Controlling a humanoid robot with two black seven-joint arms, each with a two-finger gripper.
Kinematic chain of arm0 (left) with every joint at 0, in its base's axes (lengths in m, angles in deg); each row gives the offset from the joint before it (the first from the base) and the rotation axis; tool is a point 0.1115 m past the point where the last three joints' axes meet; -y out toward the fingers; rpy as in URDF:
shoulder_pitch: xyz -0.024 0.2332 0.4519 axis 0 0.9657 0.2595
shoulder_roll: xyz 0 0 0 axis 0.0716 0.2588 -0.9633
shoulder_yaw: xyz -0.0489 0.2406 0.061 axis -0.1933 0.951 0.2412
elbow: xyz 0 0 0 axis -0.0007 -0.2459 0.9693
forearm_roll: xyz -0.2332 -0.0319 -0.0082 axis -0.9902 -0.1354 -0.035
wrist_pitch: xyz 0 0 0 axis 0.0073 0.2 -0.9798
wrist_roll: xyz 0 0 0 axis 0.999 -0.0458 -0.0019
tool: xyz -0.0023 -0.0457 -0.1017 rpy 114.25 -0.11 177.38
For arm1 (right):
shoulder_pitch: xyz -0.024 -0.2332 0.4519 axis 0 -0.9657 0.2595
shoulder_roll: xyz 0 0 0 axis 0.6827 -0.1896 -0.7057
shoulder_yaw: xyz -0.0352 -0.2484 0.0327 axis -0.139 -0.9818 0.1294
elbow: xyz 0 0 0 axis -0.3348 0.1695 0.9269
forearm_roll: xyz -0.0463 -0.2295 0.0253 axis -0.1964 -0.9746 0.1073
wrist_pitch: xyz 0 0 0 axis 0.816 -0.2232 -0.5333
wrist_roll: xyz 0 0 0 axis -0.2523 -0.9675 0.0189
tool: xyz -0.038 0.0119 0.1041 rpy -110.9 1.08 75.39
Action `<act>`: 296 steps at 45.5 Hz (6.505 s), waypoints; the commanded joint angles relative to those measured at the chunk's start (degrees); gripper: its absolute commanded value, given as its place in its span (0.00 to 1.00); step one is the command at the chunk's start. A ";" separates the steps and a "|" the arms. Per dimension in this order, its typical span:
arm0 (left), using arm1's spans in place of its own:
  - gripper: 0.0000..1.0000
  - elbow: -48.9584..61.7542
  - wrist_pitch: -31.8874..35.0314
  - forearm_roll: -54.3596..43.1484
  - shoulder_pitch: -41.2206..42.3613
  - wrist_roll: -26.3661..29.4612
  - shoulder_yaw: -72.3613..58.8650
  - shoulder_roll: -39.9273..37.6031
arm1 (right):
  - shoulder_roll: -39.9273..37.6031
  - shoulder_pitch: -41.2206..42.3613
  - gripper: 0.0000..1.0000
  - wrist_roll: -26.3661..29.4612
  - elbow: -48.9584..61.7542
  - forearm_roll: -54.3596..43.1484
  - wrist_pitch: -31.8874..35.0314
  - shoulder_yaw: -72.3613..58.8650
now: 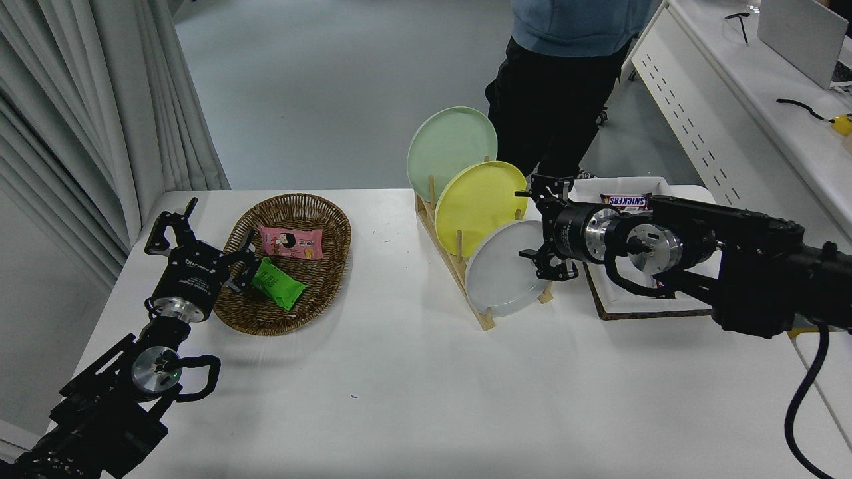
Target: Place the plate on the table
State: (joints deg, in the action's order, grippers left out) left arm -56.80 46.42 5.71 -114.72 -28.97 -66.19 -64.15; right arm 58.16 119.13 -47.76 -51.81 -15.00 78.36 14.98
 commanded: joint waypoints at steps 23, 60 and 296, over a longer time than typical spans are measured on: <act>1.00 0.05 0.00 0.00 0.00 -0.01 0.00 0.00 | 3.56 -0.03 1.00 -0.02 8.08 -3.42 7.30 -0.30; 1.00 0.05 0.00 0.00 0.00 -0.01 0.00 0.00 | 4.53 -0.20 0.59 0.68 10.89 -4.74 7.21 -0.03; 1.00 -0.04 0.00 0.00 0.00 0.08 0.00 0.00 | -11.74 17.03 0.00 24.67 -23.39 37.53 -39.37 25.81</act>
State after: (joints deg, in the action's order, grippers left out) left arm -56.82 46.42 5.71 -114.72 -28.96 -66.19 -64.15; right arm 45.22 137.44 -28.16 -75.44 17.10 42.81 41.09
